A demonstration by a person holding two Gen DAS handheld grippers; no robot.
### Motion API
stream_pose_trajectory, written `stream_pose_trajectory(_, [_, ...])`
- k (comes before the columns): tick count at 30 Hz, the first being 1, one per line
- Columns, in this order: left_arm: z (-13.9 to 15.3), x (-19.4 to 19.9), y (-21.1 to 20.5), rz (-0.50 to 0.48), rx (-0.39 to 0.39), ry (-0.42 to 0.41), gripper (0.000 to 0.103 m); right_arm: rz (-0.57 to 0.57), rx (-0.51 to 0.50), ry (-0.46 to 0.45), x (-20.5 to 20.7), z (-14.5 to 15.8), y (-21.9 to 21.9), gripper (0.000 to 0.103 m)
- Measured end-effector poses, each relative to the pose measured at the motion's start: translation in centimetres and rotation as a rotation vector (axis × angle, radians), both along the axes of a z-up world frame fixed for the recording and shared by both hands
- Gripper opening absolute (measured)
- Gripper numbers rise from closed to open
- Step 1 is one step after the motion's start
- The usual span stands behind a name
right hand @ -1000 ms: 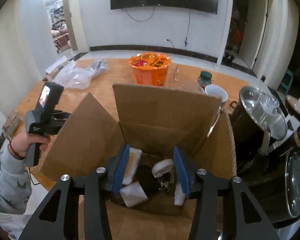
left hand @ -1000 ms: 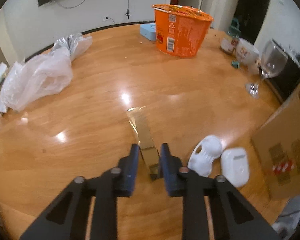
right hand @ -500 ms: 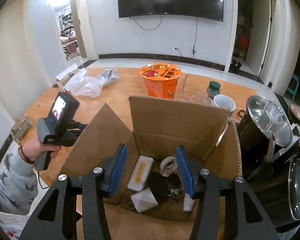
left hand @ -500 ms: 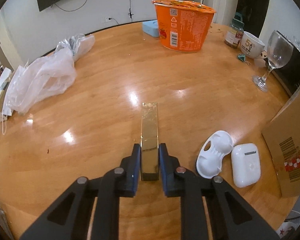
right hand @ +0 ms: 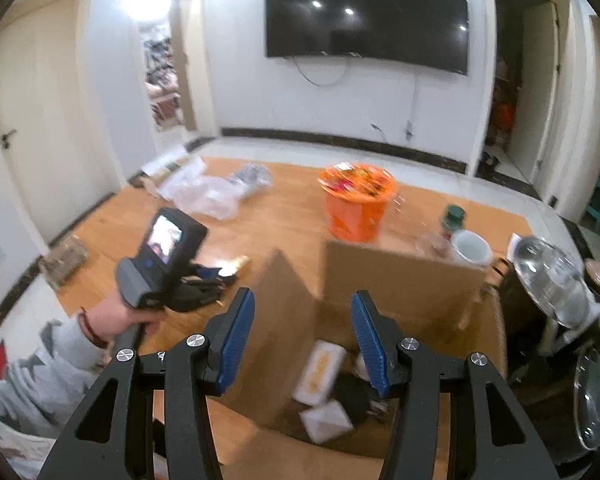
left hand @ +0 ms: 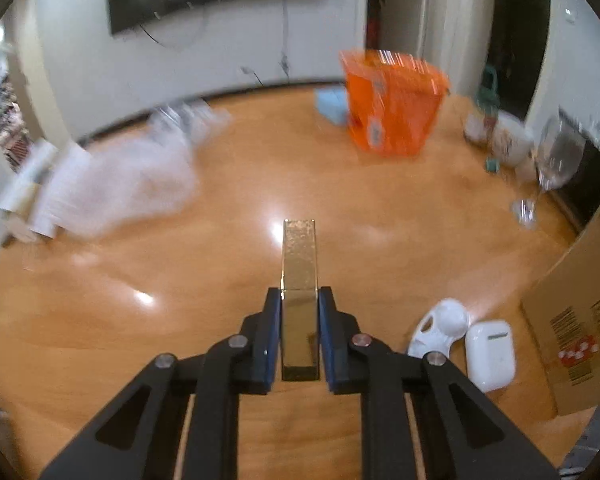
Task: Organize rigid objects
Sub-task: 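Carry the gold bar into the cardboard box and open the left gripper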
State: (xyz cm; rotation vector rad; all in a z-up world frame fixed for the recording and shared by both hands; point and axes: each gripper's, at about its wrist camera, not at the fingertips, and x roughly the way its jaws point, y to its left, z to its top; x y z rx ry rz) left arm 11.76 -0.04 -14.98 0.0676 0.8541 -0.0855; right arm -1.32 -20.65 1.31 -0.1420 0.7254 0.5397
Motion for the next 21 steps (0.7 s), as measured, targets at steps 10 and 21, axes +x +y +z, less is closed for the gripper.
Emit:
stream_pose_trajectory(10, [17.0,-6.8,0.5,-0.181,0.079,-0.229,0.015,0.265,0.028,0.070,-3.3,-4.9,11.4,0.047])
stream_pose_trajectory(21, [21.7,-7.1,-14.9,-0.689,-0.072,-0.136,0.015,-0.073,-0.169,0.065,-0.3,-17.4,13.0,0.049])
